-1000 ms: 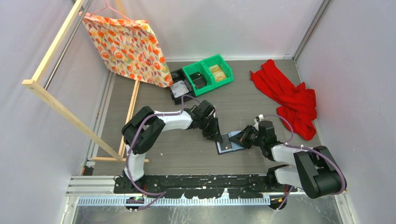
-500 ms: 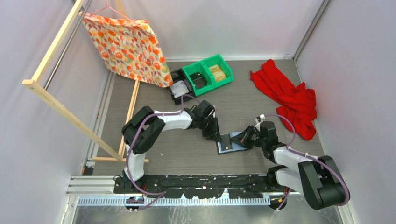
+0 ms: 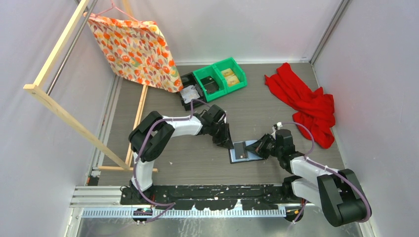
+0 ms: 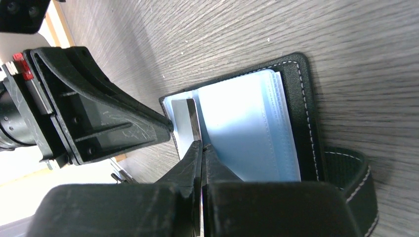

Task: Take the credit cards out of the card holder
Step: Remove the credit card from the card holder.

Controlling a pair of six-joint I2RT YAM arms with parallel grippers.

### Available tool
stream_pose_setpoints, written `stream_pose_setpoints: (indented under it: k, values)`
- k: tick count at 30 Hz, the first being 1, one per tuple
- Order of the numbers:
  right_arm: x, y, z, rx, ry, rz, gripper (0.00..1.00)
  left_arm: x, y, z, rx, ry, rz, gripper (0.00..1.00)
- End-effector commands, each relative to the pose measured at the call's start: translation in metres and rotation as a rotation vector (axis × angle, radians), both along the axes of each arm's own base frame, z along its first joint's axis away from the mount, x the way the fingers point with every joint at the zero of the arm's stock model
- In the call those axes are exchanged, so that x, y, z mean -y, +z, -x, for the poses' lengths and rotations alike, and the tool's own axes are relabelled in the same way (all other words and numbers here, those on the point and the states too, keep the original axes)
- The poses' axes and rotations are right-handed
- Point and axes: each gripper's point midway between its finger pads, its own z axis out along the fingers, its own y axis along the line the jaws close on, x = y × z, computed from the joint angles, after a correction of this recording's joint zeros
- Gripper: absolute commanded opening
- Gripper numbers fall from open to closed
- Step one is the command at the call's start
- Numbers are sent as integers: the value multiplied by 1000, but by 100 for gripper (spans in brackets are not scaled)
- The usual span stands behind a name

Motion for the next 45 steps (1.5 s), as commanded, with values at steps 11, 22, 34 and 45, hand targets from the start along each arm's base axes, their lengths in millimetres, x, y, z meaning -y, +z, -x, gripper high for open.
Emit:
stream_pose_setpoints:
  k: [11, 22, 34, 45]
  values:
    - [1, 4, -3, 25, -2, 2, 1, -24, -31, -33, 25, 22, -132, 16]
    - [-1, -1, -1, -2, 12, -7, 33, -25, -4, -19, 48, 14, -92, 17]
    - [-3, -6, 0, -17, 20, -15, 37, -13, -9, 8, 8, -22, -62, 16]
    - [-3, -6, -1, -13, 13, -14, 35, 5, 16, 6, 78, -3, 37, 17]
